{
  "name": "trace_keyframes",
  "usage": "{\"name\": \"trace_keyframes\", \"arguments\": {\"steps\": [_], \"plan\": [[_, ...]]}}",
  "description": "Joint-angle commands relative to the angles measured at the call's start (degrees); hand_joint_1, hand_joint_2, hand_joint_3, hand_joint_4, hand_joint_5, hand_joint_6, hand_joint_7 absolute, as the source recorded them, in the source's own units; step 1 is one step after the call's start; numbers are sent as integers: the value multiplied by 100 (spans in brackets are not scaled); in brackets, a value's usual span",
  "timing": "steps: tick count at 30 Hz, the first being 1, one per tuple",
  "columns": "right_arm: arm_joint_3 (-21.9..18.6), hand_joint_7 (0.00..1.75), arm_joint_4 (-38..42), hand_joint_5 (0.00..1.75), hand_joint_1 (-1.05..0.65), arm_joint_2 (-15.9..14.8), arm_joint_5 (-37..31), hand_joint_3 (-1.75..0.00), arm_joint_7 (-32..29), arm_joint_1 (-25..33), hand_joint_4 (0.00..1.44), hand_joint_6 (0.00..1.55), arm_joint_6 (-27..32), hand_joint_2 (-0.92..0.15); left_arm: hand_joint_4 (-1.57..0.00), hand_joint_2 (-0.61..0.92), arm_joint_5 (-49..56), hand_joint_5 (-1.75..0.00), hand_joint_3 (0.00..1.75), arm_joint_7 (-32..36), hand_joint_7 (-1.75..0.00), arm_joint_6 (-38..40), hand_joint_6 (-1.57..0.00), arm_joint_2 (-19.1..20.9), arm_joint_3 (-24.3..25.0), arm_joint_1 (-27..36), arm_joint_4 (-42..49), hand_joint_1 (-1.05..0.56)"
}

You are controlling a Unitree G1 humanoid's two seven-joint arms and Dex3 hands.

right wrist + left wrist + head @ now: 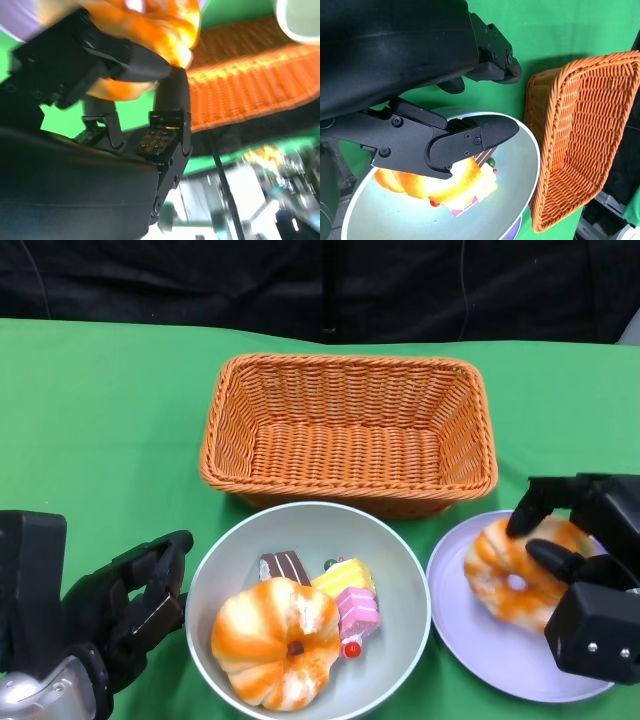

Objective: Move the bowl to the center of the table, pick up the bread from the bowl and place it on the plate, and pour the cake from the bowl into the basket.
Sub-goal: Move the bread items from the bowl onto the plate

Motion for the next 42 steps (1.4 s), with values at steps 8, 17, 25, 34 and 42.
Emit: {"name": "trace_keyframes", "arguments": {"steps": [8,17,25,34,42], "plan": [[102,0,-1126,25,-78,-251,-344,-22,500,395,0,12,801,-92,0,92,19,-91,68,40,-2,1,-37,74,58,-42,-12,-58],[94,2,-1660,30,-83,-276,-669,-22,379,588,1,16,907,-92,0,92,5,-92,67,47,-2,11,-37,59,73,-40,-18,-57],[-103,1,-2425,58,-80,-231,-892,-24,132,1000,2,17,932,-92,0,92,37,-89,69,14,-2,-7,-37,105,33,-25,-39,-57],[-1,2,-2573,72,-70,-60,-830,-28,-828,1038,0,18,200,-92,0,92,48,-91,68,10,-2,-27,-37,108,16,-51,-13,-58],[132,4,-2636,71,-68,128,-855,-28,-553,954,0,23,271,-92,0,92,54,-93,68,-9,-2,-84,-38,107,1,-27,4,-58]]}}
